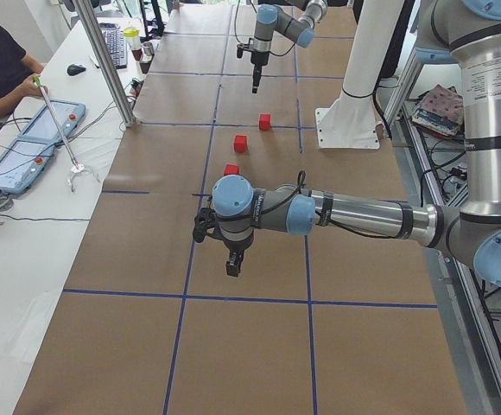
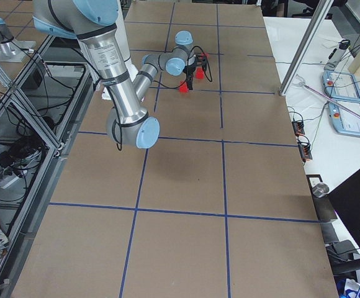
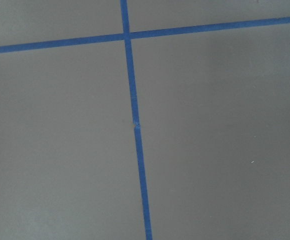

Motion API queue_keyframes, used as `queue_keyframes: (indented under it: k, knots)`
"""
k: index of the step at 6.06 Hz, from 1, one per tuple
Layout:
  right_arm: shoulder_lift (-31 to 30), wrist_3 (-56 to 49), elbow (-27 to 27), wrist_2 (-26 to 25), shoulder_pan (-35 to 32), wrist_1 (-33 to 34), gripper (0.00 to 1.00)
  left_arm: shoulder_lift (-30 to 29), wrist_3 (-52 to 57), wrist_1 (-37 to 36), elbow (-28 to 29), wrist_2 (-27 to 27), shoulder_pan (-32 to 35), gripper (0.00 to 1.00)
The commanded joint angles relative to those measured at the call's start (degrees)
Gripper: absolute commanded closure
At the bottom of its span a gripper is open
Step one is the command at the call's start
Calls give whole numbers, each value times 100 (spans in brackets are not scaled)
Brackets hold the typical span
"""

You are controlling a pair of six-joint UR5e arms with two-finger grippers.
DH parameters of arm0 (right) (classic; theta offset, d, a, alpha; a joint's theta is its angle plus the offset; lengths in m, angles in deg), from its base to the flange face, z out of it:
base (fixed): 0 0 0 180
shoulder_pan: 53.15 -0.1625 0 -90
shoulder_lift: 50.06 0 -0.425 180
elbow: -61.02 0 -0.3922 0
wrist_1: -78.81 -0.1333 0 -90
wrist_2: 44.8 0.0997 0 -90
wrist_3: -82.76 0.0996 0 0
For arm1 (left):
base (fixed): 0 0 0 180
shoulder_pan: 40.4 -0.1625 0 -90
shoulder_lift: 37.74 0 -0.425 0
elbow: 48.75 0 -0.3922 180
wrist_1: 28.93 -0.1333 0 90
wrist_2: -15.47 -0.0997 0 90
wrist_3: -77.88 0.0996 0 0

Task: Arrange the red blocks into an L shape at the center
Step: 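Raise the right gripper away while the left gripper reaches toward the nearer red cube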

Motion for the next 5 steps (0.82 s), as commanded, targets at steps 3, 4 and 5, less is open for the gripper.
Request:
queue_keyframes:
  k: [3,4,5]
  knots:
    - [-1387,-825,-448,870,-1169,-38,0,-1205,-2304,755,-567,-13,-1961,0]
    - [-1616,-1005,-448,1081,-1451,-55,0,-1916,-3447,754,-471,-283,-2759,0]
    - [-1758,-1007,-457,1074,-1619,-38,0,-2714,-4894,745,-452,-1799,-3864,0]
